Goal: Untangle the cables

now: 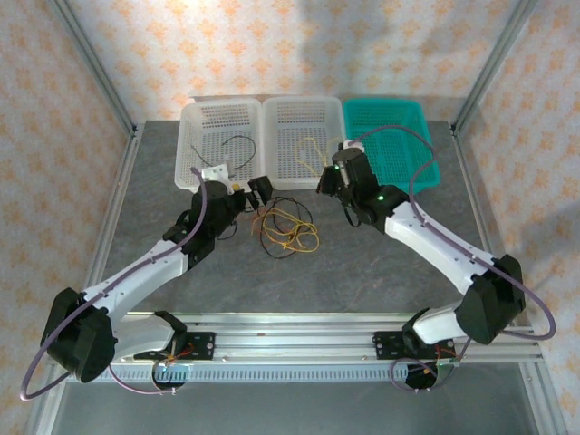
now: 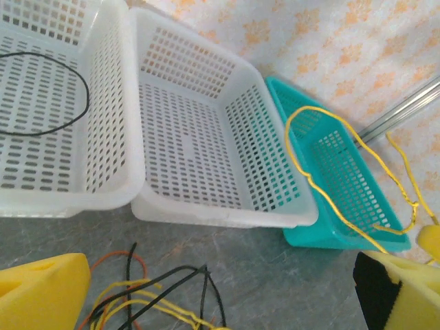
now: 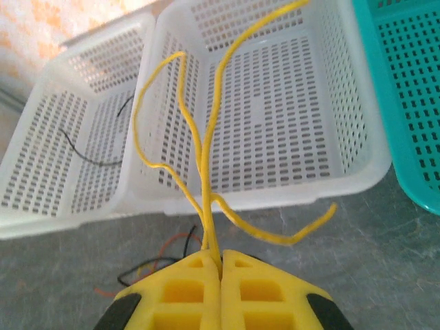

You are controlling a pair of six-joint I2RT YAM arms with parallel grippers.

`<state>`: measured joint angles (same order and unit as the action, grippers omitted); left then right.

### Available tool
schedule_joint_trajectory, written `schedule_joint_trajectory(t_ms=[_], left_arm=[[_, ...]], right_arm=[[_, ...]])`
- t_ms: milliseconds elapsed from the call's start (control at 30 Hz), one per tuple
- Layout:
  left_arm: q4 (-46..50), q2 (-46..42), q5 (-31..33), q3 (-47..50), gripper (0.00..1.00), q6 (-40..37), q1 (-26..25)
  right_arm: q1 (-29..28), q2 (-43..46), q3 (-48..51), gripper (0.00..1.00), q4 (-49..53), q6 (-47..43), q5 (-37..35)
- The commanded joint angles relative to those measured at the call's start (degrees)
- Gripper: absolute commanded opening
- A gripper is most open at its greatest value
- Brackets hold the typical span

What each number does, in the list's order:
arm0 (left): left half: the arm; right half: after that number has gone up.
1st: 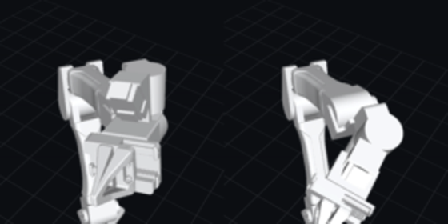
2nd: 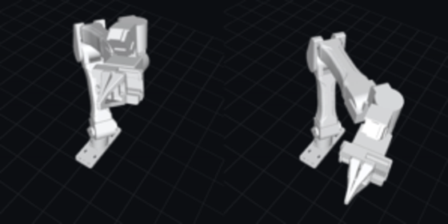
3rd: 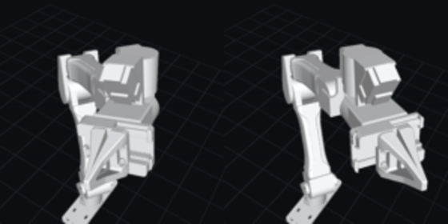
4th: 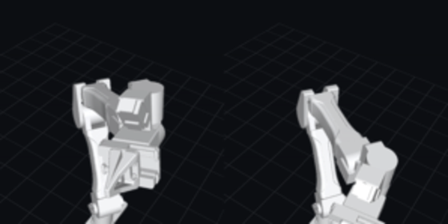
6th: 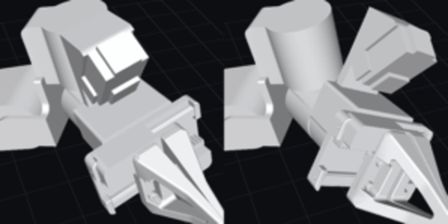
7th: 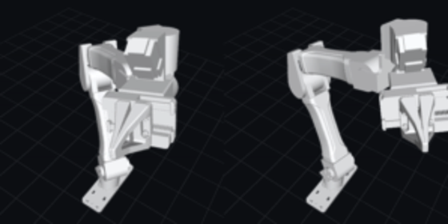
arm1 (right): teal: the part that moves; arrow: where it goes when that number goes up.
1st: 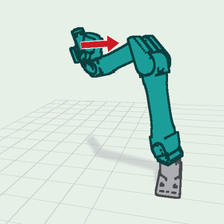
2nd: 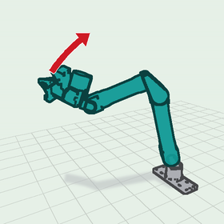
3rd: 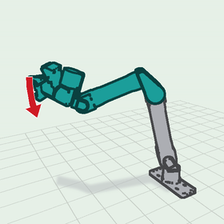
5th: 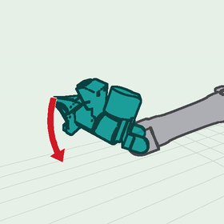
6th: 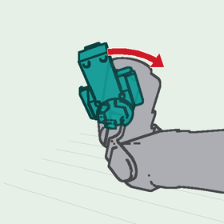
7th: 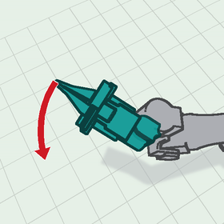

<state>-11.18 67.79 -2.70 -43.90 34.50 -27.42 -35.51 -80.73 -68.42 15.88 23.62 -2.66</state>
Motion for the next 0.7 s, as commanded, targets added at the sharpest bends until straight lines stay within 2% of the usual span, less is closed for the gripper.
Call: schedule_joint_trajectory(t_ms=[0, 133, 267, 433, 667], left_arm=[[0.7, 3.0, -0.7, -3.9, 0.99, 1.5, 1.4], [-0.1, 7.2, -1.9, -7.2, 0.99, 2.5, 2.6], [-1.3, 12.1, -4.3, -10.4, 0.99, 3.7, 5.4], [2.8, 19.3, -4.5, -19.1, 0.99, -2.3, 6.8], [3.8, 28.6, -5.8, -28.5, 0.99, -4.6, 7.9]], right_arm=[[0.8, -1.1, -0.7, 0.0, -6.2, 3.7, -5.4], [2.4, -3.9, -3.5, 0.0, -9.4, 2.6, -5.9], [5.9, -13.4, -16.0, 0.0, 1.0, -0.7, 0.1], [8.0, -19.2, -18.0, 0.0, -3.2, -2.5, 3.7], [9.8, -32.8, -32.3, 0.0, 1.5, -1.3, 5.4]])
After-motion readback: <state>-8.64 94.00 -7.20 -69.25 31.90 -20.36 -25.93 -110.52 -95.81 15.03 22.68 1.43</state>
